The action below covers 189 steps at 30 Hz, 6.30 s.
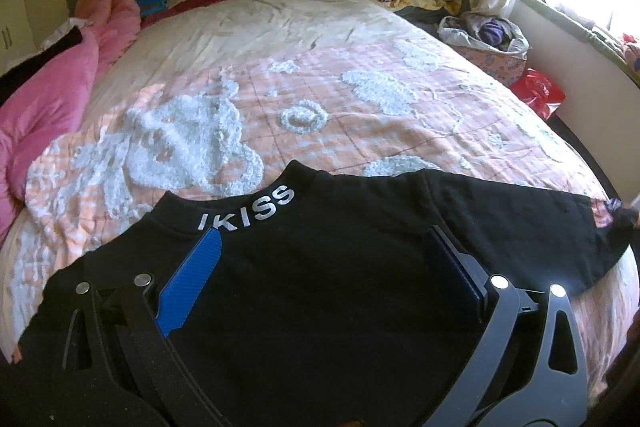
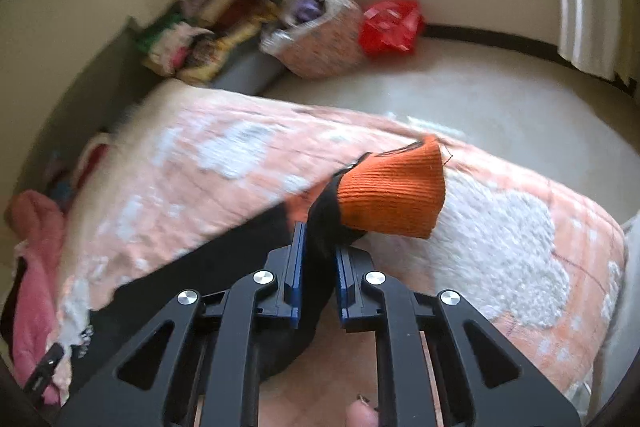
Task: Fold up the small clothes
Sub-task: 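Reach the right gripper to the orange sleeve cuff and grasp it, then carry the held cuff across the shirt body toward the left gripper, then grasp the orange cuff with the left gripper while the right gripper releases it, then lay the cuff on the shirt body and open the left gripper, then move the left gripper to the other orange cuff and grasp it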
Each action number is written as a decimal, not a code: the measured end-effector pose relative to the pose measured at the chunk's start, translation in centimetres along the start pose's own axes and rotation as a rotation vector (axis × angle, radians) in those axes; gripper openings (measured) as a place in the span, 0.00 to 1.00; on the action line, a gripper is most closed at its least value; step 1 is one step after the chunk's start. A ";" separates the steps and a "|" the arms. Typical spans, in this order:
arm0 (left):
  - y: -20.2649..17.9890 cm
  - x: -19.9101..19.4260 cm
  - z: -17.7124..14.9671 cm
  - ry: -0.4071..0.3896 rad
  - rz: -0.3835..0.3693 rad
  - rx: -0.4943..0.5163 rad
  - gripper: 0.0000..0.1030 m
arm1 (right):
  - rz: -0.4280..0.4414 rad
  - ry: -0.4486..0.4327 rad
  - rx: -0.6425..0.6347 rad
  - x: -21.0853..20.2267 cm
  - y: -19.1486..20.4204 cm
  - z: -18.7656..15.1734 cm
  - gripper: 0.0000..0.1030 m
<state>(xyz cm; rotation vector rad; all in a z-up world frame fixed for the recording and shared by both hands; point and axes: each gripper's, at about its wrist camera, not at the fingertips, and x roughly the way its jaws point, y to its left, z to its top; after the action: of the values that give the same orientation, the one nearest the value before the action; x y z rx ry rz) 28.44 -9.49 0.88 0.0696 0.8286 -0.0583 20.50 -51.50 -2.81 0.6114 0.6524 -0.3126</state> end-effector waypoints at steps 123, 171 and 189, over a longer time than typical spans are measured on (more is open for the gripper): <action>16.5 -3.5 -12.7 0.148 -0.197 -0.243 0.41 | 0.258 0.278 -0.739 -2.9 23.1 -18.8 0.78; 33.0 -18.8 -22.6 -0.021 0.229 -0.664 0.91 | 0.647 0.218 -1.036 -16.6 36.7 -28.8 0.93; 40.0 -18.3 -28.0 0.051 0.218 -0.973 0.91 | 0.780 0.282 -1.145 -19.8 39.8 -34.6 0.93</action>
<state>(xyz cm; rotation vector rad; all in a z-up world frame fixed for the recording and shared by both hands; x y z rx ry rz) -1.24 33.16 -2.91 -0.7564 0.8230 0.5542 7.23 2.59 5.36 -0.2365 0.6923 0.8605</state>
